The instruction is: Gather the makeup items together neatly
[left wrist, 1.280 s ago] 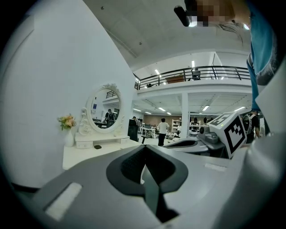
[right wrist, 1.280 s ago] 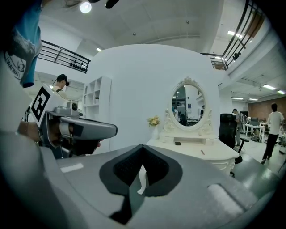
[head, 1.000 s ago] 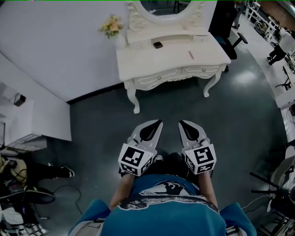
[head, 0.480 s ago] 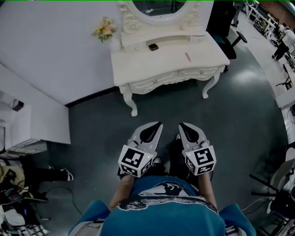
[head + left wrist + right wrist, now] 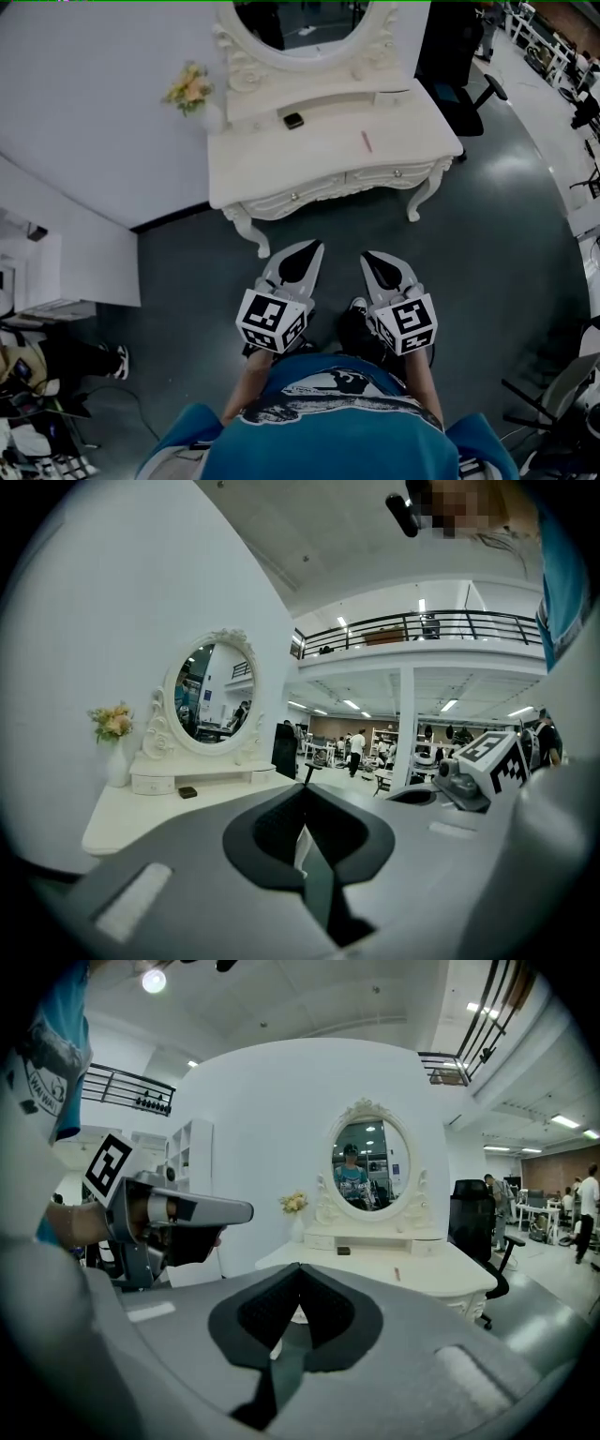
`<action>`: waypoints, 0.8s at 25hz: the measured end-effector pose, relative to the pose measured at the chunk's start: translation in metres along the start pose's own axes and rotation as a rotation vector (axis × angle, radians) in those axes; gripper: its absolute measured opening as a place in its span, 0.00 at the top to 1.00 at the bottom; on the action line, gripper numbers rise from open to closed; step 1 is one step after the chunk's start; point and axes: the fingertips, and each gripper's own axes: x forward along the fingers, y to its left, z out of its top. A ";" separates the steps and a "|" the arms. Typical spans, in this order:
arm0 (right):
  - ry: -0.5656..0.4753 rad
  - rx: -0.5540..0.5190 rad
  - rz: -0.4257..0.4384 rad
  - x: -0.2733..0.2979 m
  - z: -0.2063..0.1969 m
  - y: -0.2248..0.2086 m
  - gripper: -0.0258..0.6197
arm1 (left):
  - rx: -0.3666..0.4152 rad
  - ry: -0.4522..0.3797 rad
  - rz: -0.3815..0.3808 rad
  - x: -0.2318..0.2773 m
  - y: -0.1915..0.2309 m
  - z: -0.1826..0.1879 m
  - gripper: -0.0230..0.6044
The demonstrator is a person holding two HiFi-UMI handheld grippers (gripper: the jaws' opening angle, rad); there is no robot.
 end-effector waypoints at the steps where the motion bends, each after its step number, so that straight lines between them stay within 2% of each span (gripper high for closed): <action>1: 0.002 -0.002 0.003 0.001 0.001 -0.013 0.96 | -0.006 -0.004 0.003 0.013 -0.002 0.004 0.93; 6: -0.016 0.010 0.012 0.005 0.008 -0.072 0.96 | -0.017 -0.008 0.029 0.063 -0.009 0.013 0.93; 11: -0.022 0.035 0.055 0.015 0.010 -0.111 0.96 | -0.014 0.013 0.081 0.089 -0.015 0.012 0.93; 20: -0.009 0.087 0.160 0.033 -0.003 -0.122 0.96 | -0.018 0.049 0.189 0.095 -0.011 0.005 0.93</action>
